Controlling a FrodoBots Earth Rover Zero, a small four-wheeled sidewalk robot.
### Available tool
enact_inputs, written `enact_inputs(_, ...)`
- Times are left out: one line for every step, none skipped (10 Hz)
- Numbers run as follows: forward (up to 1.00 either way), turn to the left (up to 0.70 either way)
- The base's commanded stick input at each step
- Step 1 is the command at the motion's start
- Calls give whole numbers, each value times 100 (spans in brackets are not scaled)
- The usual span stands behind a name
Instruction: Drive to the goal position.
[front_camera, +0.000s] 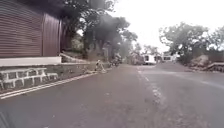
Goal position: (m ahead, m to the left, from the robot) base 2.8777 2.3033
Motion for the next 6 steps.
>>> enact_inputs(50, 52)
enact_inputs(50, 52)
enact_inputs(50, 52)
enact_inputs(50, 52)
enact_inputs(50, 52)
enact_inputs(50, 52)
